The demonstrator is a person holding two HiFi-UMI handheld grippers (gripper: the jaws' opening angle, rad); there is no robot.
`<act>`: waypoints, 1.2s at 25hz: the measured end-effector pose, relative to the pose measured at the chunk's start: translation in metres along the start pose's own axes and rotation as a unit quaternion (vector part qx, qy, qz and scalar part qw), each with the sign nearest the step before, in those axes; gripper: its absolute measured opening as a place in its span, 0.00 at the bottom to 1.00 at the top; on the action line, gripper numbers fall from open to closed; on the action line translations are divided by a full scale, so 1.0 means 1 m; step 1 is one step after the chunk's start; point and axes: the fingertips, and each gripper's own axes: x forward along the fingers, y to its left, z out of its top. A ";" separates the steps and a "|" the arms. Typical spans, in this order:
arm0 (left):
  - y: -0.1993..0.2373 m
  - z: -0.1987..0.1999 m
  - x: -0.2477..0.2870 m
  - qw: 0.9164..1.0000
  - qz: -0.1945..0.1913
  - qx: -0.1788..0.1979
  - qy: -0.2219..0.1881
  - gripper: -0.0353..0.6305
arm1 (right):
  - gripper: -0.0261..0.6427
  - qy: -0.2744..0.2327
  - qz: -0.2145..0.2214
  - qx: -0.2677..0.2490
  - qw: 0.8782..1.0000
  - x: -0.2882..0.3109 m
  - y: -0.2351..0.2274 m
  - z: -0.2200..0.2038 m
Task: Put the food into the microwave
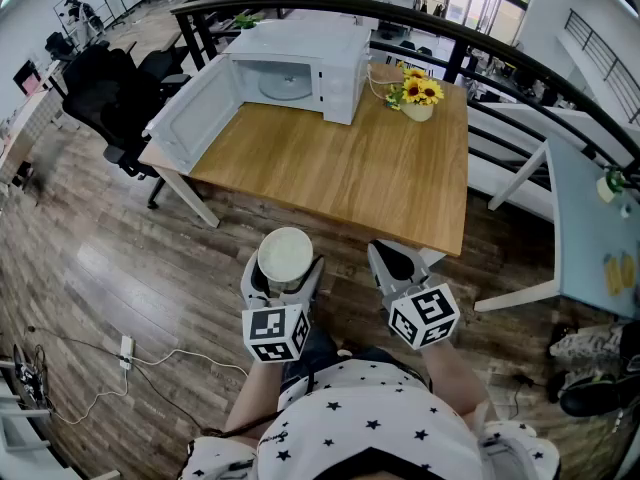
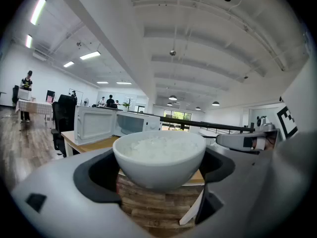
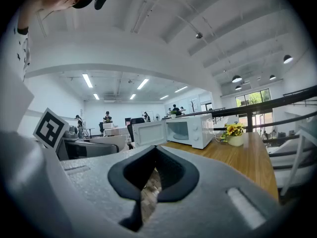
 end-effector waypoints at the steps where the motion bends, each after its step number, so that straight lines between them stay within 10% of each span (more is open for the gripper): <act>1: -0.003 0.000 -0.007 1.000 0.002 0.000 -0.002 0.77 | 0.05 0.001 0.000 0.003 1.000 -0.007 0.003 -0.003; 30: -0.022 -0.012 -0.087 1.000 0.020 -0.004 -0.018 0.77 | 0.05 -0.002 0.012 0.022 1.000 -0.070 0.046 -0.025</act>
